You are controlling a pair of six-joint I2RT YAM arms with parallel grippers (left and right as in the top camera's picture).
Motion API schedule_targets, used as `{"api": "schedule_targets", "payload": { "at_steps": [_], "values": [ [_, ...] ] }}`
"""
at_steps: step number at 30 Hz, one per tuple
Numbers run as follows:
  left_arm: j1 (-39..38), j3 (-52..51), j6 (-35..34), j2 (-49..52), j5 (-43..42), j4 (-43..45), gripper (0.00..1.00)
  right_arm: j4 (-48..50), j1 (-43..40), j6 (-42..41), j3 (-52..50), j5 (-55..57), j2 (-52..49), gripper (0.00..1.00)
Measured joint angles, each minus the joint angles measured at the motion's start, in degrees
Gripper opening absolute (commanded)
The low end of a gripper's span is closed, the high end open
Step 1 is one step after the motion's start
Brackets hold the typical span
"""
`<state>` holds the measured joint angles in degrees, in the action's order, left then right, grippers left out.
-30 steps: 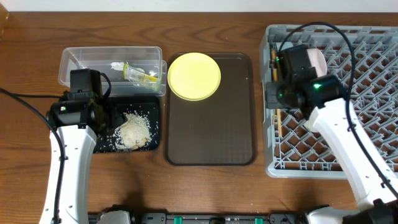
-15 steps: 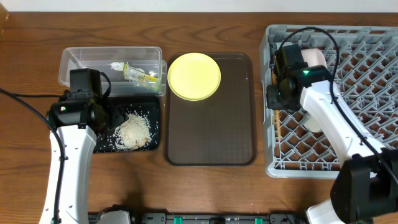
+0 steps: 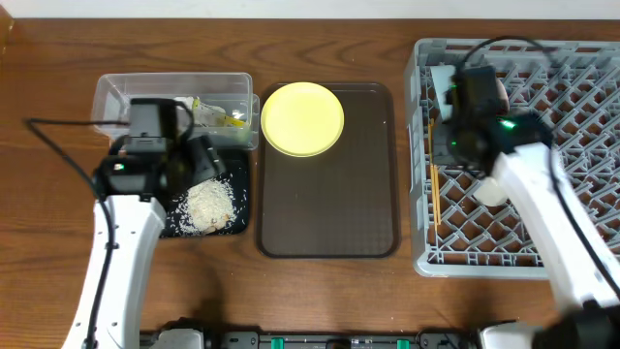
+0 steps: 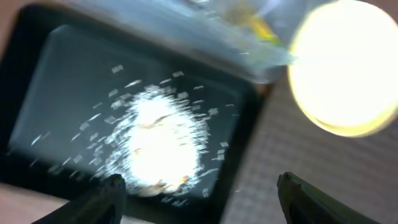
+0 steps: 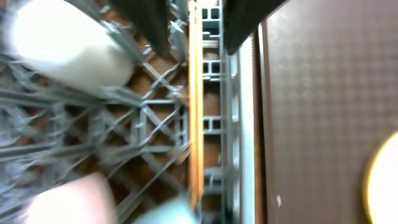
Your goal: Sort waste into correct bins and load items into the dishwasher rack
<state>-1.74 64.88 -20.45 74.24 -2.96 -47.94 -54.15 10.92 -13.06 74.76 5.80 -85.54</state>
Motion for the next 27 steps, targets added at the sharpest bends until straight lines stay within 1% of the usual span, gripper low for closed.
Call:
{"api": "schedule_targets", "payload": {
  "at_steps": [2, 4, 9, 16, 21, 24, 25, 27],
  "values": [
    [-2.75, 0.0, 1.11, 0.63, -0.31, 2.62, 0.8, 0.07, -1.53, -0.28, 0.02, -0.11, 3.54, 0.54],
    [-6.05, 0.02, 2.56, 2.25, -0.68, 5.84, 0.8, -0.02, -3.3, -0.02, 0.02, -0.13, 6.64, 0.58],
    [-13.86, 0.39, 6.62, 8.92, -1.16, 13.55, 0.8, -1.9, -6.97, -0.04, 0.04, -0.2, 9.6, 0.59],
    [-22.99, 5.86, 11.61, 21.27, 1.14, 21.97, 0.8, -3.85, -8.35, -0.04, 0.02, -0.39, 9.53, 0.6],
    [-25.33, 7.08, 12.61, 27.17, 2.51, 23.08, 0.81, -3.91, -8.41, -0.04, 0.02, -1.36, 9.53, 0.61],
    [-25.29, 7.08, 12.59, 28.33, 3.1, 24.09, 0.8, -3.87, -8.44, -0.04, 0.02, -2.25, 9.53, 0.61],
    [-25.29, 7.08, 12.59, 28.5, 3.37, 25.33, 0.79, -3.85, -8.44, -0.04, 0.02, -2.62, 9.53, 0.61],
    [-25.29, 7.08, 12.41, 28.7, 3.45, 27.71, 0.73, -3.89, -8.44, -0.04, 0.02, -3.15, 9.53, 0.61]
  ]
}}
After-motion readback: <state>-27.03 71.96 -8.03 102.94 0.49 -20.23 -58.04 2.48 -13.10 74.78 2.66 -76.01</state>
